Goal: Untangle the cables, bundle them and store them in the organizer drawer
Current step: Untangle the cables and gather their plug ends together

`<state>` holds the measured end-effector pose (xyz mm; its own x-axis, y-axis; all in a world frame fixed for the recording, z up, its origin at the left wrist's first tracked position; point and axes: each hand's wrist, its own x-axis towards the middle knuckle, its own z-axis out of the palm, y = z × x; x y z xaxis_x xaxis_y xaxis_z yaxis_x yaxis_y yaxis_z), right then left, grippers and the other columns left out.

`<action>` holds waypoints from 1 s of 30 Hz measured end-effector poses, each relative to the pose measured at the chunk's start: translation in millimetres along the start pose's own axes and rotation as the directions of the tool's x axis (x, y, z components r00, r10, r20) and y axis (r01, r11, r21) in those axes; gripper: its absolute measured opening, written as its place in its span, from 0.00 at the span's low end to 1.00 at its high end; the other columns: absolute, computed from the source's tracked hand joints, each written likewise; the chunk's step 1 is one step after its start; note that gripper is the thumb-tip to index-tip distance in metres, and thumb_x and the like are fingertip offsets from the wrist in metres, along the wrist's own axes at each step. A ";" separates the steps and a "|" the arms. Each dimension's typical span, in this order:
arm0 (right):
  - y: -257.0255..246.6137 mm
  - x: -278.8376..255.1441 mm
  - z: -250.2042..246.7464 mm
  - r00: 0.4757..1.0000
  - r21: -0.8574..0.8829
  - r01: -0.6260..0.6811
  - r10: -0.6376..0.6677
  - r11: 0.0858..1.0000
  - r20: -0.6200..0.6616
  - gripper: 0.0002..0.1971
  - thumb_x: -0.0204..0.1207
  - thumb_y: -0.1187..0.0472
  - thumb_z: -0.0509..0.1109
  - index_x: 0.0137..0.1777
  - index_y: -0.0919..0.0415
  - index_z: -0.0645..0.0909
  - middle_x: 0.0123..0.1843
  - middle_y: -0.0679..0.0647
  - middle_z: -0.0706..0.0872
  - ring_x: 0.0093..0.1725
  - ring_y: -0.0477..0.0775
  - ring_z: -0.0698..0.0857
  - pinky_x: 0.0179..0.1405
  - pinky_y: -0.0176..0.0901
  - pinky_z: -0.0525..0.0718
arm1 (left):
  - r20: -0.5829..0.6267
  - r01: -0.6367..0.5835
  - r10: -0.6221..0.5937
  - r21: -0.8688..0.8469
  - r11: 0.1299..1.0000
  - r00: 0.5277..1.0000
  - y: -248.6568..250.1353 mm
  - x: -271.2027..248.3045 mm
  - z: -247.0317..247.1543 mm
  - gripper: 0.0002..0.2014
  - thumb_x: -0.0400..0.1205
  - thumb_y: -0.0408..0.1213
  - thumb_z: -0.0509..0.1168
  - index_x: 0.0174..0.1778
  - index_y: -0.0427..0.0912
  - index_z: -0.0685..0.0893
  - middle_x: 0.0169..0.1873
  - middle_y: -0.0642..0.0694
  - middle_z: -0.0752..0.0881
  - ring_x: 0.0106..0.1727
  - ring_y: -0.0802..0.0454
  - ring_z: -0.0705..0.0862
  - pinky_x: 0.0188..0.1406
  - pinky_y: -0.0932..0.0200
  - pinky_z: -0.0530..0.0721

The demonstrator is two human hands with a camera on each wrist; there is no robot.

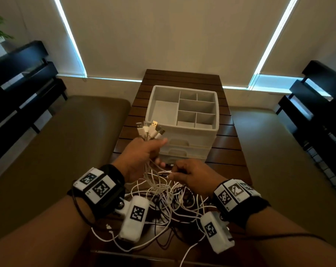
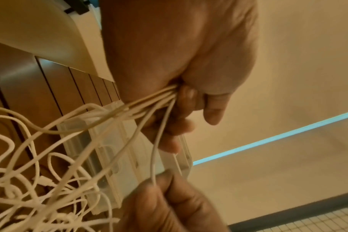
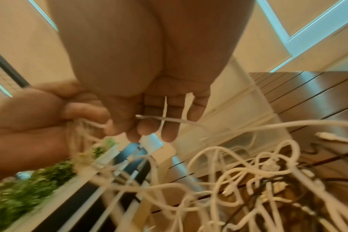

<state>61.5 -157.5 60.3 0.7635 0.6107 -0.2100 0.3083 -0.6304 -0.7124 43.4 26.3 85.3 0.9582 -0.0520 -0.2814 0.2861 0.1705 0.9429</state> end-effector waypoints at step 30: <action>15.8 26.4 -24.2 0.987 0.182 -0.094 0.116 0.979 -0.113 0.08 0.82 0.59 0.65 0.43 0.57 0.84 0.30 0.54 0.79 0.30 0.51 0.77 0.32 0.45 0.76 | -0.138 0.063 0.371 0.976 0.207 0.918 24.4 -2.4 -28.1 0.07 0.80 0.42 0.67 0.48 0.42 0.84 0.39 0.44 0.86 0.38 0.44 0.82 0.37 0.57 0.76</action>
<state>100.3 -163.0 59.7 0.8534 0.4755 -0.2135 0.1270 -0.5870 -0.7996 48.2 58.3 104.0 0.9862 0.1512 0.0670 0.1185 -0.9285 0.3519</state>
